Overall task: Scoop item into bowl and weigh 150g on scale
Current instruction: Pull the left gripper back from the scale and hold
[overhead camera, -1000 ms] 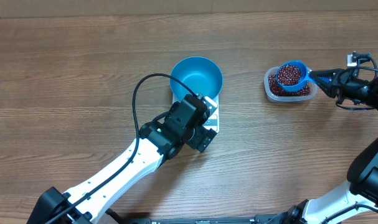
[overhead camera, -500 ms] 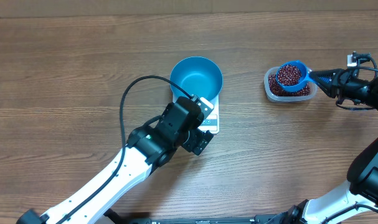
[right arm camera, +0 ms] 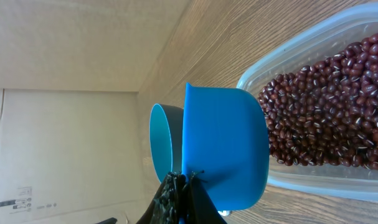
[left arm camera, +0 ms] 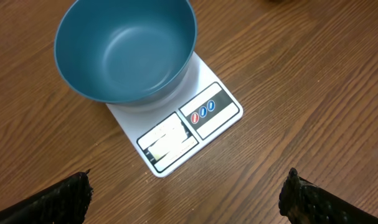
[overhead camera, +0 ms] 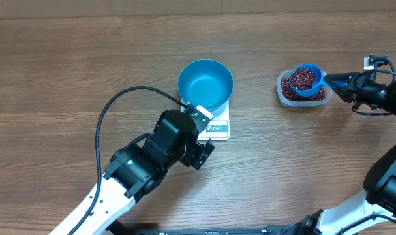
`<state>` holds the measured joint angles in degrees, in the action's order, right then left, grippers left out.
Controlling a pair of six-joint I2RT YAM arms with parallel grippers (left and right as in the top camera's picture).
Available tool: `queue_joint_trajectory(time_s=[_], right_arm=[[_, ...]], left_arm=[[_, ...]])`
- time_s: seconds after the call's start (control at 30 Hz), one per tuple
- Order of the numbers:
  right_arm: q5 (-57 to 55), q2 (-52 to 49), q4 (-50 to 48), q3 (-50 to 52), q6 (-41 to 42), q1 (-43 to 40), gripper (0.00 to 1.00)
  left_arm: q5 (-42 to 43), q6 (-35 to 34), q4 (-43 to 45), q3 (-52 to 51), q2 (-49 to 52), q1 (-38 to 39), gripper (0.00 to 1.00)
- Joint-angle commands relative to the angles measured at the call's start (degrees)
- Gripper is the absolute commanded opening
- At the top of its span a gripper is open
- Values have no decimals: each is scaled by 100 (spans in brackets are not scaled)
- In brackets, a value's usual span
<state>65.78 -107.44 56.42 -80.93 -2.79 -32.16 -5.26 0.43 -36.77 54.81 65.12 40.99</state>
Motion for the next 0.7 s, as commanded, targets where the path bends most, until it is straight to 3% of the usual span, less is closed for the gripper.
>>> queue_joint_trajectory(time_s=[0.0, 0.33, 0.57, 0.67], right_arm=[[179, -24, -31, 28, -52, -7, 4], [179, -24, -28, 28, -52, -7, 4], [177, -24, -13, 28, -55, -7, 4], [175, -24, -20, 28, -55, -7, 4]], left_arm=[[127, 85, -87, 87, -87, -17, 100], [-55, -374, 2, -186, -68, -37, 99], [-70, -387, 1379, -1213, -74, -37, 99], [-70, -382, 1519, -1353, -74, -39, 100]])
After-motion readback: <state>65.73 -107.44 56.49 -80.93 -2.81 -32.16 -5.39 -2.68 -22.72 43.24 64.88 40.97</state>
